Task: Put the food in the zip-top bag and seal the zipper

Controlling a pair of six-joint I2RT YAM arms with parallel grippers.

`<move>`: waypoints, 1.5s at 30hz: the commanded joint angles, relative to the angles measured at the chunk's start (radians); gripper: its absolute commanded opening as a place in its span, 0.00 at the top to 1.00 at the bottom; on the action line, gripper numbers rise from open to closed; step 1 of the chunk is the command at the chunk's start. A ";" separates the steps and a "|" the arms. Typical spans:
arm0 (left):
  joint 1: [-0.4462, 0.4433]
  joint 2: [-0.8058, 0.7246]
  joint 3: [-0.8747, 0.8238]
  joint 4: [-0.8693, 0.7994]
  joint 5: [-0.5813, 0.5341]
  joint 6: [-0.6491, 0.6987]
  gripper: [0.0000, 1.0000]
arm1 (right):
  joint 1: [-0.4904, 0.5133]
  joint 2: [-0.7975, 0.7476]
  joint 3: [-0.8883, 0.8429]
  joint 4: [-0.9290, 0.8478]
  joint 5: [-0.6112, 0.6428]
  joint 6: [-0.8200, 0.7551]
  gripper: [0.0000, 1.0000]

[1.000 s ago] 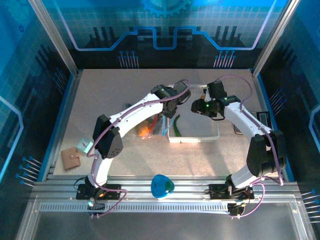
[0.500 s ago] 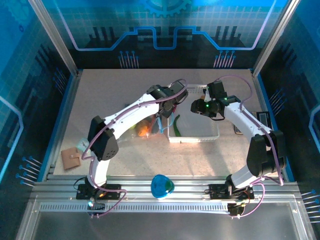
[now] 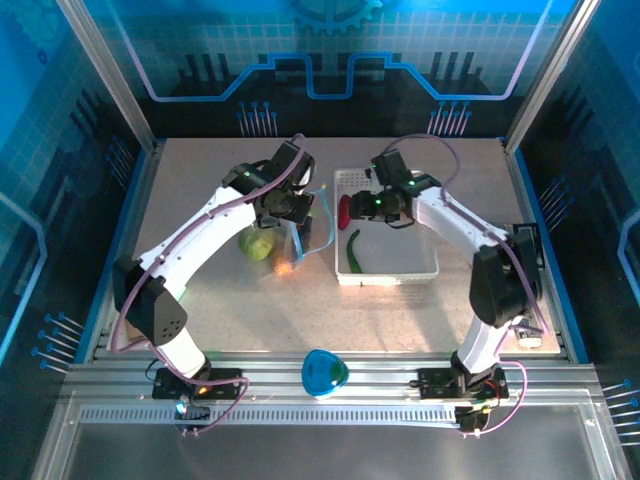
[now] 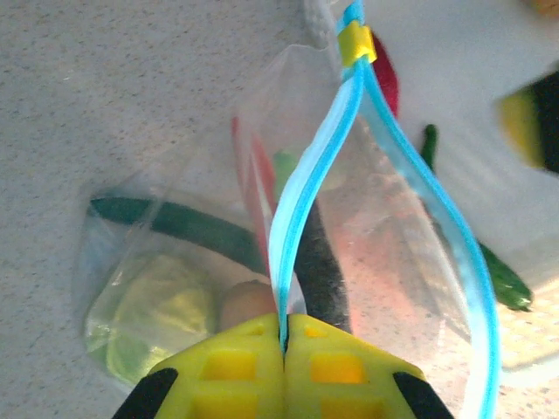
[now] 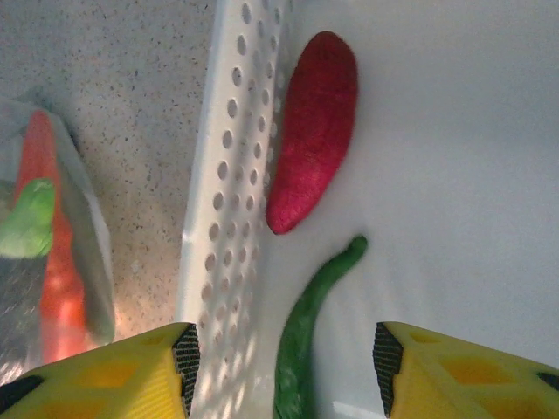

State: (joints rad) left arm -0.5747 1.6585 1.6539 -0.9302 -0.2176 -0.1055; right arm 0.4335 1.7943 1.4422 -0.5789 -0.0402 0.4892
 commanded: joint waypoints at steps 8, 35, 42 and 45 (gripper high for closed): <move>0.018 -0.067 -0.088 0.101 0.156 -0.022 1.00 | 0.017 0.259 0.235 -0.086 0.138 0.029 0.44; 0.100 -0.152 -0.200 0.194 0.284 -0.031 1.00 | 0.035 0.571 0.522 -0.186 0.161 0.056 0.45; 0.111 -0.164 -0.213 0.202 0.296 -0.030 1.00 | 0.032 0.565 0.512 -0.228 0.208 0.047 0.45; 0.114 -0.170 -0.218 0.204 0.301 -0.029 1.00 | 0.005 0.537 0.461 -0.228 0.224 0.042 0.45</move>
State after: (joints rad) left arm -0.4713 1.5280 1.4498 -0.7471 0.0528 -0.1314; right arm 0.4545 2.3211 1.9602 -0.7296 0.1223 0.5346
